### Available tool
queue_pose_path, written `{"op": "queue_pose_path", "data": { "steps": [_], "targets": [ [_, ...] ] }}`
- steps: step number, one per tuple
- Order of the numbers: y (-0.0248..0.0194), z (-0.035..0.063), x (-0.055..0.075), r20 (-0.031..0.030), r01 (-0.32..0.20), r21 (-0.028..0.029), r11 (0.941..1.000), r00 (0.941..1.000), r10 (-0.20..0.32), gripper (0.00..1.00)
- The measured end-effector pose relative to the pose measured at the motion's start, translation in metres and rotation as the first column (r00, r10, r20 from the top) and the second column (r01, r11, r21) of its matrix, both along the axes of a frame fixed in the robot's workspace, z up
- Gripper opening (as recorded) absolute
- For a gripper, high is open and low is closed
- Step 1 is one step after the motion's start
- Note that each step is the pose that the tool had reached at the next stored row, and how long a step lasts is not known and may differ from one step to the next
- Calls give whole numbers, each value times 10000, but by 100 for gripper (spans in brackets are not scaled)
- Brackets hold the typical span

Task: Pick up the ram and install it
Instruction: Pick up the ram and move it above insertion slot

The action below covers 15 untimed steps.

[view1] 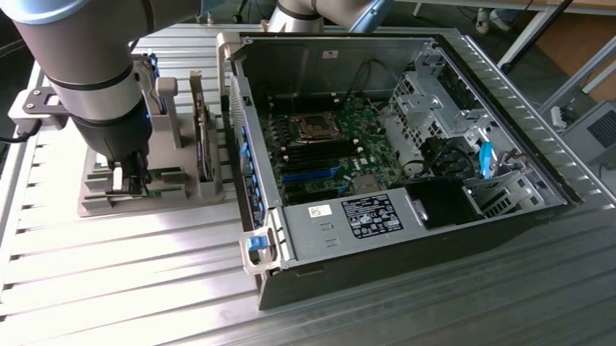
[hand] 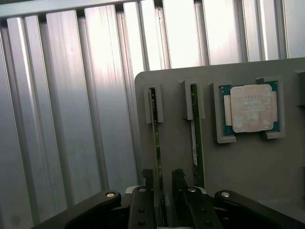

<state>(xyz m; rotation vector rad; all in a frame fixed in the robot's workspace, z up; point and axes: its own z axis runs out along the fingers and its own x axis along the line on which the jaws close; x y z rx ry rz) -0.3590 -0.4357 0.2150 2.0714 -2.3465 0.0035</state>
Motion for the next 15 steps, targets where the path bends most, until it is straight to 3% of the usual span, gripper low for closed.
{"op": "queue_pose_path", "data": {
  "steps": [2,4,7,9,15],
  "targets": [
    [0,-49,0,-1,0,0,10000,10000,0,29],
    [0,-61,0,-2,-322,0,9995,9995,322,29],
    [1,-62,-1,-1,-366,0,9993,9993,366,29],
    [1,-62,-1,-2,-367,0,9993,9993,367,11],
    [1,-62,0,0,-366,-4,9993,9993,366,11]
  ]
}}
